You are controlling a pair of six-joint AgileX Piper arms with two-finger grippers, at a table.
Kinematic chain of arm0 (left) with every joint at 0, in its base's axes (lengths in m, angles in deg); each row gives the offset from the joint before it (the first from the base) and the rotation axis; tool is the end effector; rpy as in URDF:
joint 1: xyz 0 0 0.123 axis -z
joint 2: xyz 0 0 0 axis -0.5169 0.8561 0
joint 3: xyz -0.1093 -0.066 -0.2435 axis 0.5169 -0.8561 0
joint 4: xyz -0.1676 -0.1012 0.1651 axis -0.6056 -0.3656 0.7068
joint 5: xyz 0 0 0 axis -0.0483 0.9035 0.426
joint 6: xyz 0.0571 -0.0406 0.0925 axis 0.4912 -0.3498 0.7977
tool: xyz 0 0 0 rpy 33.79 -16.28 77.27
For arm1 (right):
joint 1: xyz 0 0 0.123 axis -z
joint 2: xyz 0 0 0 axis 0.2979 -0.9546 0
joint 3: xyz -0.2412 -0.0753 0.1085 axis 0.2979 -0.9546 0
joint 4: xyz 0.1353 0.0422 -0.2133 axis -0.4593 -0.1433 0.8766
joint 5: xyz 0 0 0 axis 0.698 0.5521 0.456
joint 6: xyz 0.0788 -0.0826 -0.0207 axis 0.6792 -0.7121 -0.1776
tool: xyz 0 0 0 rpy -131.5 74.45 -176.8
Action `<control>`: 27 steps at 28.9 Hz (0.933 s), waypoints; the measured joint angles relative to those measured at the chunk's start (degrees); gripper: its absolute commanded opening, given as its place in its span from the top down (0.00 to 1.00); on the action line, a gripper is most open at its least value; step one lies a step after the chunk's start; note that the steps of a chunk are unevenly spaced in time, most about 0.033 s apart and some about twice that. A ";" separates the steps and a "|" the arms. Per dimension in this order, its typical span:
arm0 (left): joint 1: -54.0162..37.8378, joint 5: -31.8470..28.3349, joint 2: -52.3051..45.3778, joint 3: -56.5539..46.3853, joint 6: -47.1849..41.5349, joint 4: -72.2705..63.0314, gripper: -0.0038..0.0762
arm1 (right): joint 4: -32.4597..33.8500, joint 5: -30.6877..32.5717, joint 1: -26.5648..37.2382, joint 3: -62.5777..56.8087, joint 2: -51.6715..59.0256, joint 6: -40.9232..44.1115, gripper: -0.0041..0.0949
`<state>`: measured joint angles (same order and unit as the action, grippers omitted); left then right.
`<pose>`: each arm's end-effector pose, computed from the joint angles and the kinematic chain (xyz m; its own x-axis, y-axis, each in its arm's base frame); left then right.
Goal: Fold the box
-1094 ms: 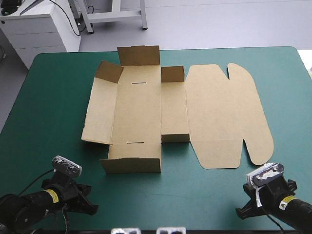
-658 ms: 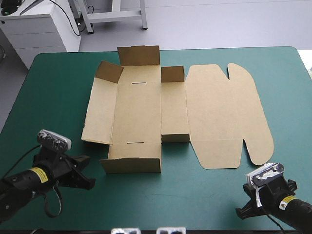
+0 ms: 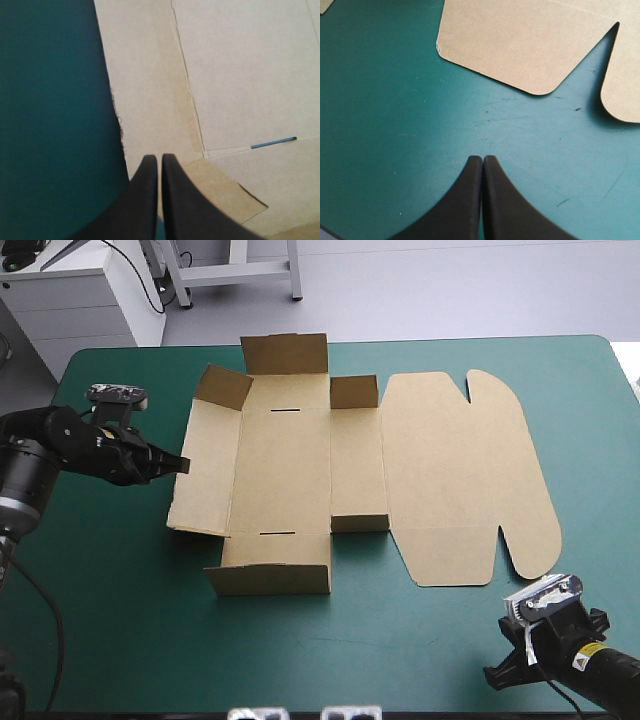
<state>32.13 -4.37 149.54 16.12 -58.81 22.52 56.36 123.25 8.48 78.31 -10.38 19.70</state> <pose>0.2970 -0.0310 0.3283 -0.8437 0.1357 -0.5194 0.2343 0.9636 -0.1288 0.0942 0.0394 0.2434 -0.6553 -0.2883 -0.6982 -0.4238 0.9055 0.0238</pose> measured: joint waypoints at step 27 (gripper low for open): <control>-19.61 6.60 27.40 0.12 19.38 -32.18 0.36 | 0.00 0.00 0.00 0.00 0.00 0.00 0.98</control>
<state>12.52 2.23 176.93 16.24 -39.44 -9.66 56.36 123.25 8.48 78.31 -10.38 19.70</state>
